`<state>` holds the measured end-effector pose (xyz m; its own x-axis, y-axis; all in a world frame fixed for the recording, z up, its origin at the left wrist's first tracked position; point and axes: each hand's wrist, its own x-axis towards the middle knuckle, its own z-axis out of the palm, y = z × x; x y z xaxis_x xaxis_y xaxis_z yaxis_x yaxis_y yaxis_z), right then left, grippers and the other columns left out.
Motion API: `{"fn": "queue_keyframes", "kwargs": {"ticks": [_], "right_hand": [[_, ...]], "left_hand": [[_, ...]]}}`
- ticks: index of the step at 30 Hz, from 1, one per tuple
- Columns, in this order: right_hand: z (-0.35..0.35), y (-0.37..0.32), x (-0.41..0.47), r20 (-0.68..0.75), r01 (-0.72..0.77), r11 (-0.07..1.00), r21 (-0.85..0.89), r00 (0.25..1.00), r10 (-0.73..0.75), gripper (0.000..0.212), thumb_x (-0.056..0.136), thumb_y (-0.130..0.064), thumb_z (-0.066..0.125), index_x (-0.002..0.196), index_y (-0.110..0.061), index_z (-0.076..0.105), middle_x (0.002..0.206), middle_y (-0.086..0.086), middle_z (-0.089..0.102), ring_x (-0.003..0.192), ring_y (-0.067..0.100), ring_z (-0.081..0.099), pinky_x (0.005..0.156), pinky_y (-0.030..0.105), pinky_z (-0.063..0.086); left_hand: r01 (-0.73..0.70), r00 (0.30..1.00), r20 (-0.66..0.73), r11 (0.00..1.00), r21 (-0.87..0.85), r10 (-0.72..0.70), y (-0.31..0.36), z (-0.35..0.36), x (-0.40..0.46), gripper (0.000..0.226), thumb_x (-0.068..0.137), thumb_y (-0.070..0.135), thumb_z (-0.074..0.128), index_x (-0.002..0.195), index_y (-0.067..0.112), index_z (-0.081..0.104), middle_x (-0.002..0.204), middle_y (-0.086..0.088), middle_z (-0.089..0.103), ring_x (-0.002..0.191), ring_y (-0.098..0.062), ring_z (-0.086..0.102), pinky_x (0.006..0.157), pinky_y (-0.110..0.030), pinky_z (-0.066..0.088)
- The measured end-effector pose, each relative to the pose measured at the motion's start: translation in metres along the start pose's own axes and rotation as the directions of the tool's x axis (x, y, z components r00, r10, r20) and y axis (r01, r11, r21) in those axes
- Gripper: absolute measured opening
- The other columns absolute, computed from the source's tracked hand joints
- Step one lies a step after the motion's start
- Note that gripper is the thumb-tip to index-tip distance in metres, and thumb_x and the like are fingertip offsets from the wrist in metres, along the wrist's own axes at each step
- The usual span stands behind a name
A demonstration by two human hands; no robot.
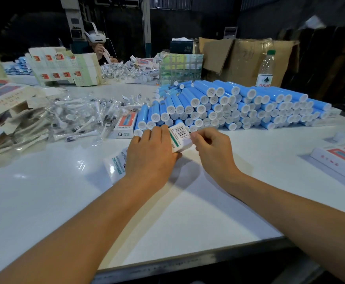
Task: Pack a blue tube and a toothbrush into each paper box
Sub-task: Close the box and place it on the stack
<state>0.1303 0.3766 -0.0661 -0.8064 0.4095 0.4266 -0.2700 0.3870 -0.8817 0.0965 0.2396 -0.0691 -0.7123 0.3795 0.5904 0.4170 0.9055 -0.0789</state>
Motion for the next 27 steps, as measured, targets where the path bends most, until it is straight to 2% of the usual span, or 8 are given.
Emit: {"fn": "queue_keyframes", "kwargs": {"ticks": [3,6,8,11,14,18,22,27], "right_hand": [[-0.003,-0.002,0.002,-0.024,-0.046,0.989,0.139,0.998,0.050,0.026,0.098,-0.018,0.047,0.080,-0.018,0.066,0.072,-0.005,0.060,0.065,0.009,0.050,0.063,0.029,0.043],[-0.007,-0.002,0.004,-0.041,-0.016,0.979,0.203,0.999,0.025,0.027,0.100,-0.019,0.041,0.087,-0.027,0.064,0.075,-0.006,0.057,0.068,0.009,0.050,0.064,0.027,0.041],[-0.007,-0.001,0.003,-0.018,-0.004,0.984,0.179,1.000,0.008,0.026,0.100,-0.020,0.041,0.088,-0.028,0.062,0.076,-0.008,0.056,0.068,0.006,0.049,0.063,0.023,0.039],[-0.002,-0.001,-0.002,0.069,0.044,0.988,0.145,0.996,-0.055,0.013,0.096,-0.027,0.047,0.092,-0.032,0.059,0.078,-0.015,0.056,0.067,-0.001,0.049,0.063,0.018,0.039],[0.002,-0.003,-0.007,0.217,0.086,0.994,0.068,0.971,-0.099,0.031,0.083,-0.048,0.047,0.110,-0.036,0.055,0.092,-0.016,0.055,0.078,-0.004,0.052,0.066,0.014,0.042],[0.004,-0.006,-0.013,0.356,0.083,0.996,-0.015,0.932,-0.073,0.065,0.074,-0.056,0.056,0.135,-0.037,0.046,0.108,-0.013,0.053,0.087,0.000,0.054,0.068,0.017,0.047],[0.009,-0.011,-0.019,0.423,0.197,0.973,-0.118,0.897,-0.131,0.076,0.071,-0.054,0.060,0.141,-0.036,0.038,0.125,-0.009,0.053,0.107,0.002,0.050,0.086,0.022,0.046],[0.007,-0.008,-0.014,0.418,0.267,0.925,-0.271,0.898,-0.137,0.065,0.084,-0.043,0.060,0.143,-0.033,0.036,0.119,0.006,0.053,0.104,0.018,0.046,0.082,0.031,0.042]], "left_hand": [[0.009,1.000,0.003,0.997,-0.078,-0.009,-0.001,-0.007,0.005,0.068,0.092,0.057,0.038,0.142,0.014,0.024,0.131,-0.003,0.044,0.117,-0.024,0.043,0.086,-0.035,0.035],[0.120,0.985,-0.037,0.831,-0.543,-0.166,-0.012,-0.024,0.014,0.050,0.091,0.055,0.043,0.125,0.019,0.045,0.101,0.006,0.052,0.094,-0.017,0.052,0.069,-0.030,0.035],[0.214,0.951,0.096,0.399,-0.892,-0.294,-0.020,-0.036,0.019,0.026,0.095,0.045,0.047,0.107,0.023,0.055,0.088,0.013,0.056,0.083,-0.008,0.056,0.067,-0.023,0.041],[0.354,0.853,0.451,-0.344,-0.870,-0.262,-0.023,-0.047,0.021,0.020,0.097,0.040,0.044,0.097,0.026,0.059,0.098,-0.003,0.066,0.095,-0.021,0.064,0.080,-0.035,0.051],[0.335,0.816,0.553,-0.644,-0.688,-0.168,-0.016,-0.045,0.020,0.032,0.098,0.041,0.041,0.111,0.018,0.060,0.114,-0.013,0.063,0.105,-0.027,0.062,0.087,-0.043,0.050],[0.335,0.778,0.617,-0.756,-0.562,-0.115,-0.007,-0.041,0.017,0.047,0.099,0.044,0.036,0.130,0.012,0.050,0.124,-0.016,0.059,0.111,-0.035,0.058,0.081,-0.051,0.049],[0.336,0.763,0.629,-0.739,-0.585,-0.151,-0.010,-0.036,0.016,0.039,0.099,0.042,0.036,0.114,0.014,0.060,0.102,-0.012,0.070,0.092,-0.028,0.066,0.068,-0.044,0.052],[0.382,0.810,0.529,-0.457,-0.803,-0.254,-0.015,-0.017,0.015,0.016,0.098,0.027,0.045,0.098,0.021,0.060,0.087,0.000,0.066,0.086,-0.015,0.065,0.077,-0.038,0.052]]}}
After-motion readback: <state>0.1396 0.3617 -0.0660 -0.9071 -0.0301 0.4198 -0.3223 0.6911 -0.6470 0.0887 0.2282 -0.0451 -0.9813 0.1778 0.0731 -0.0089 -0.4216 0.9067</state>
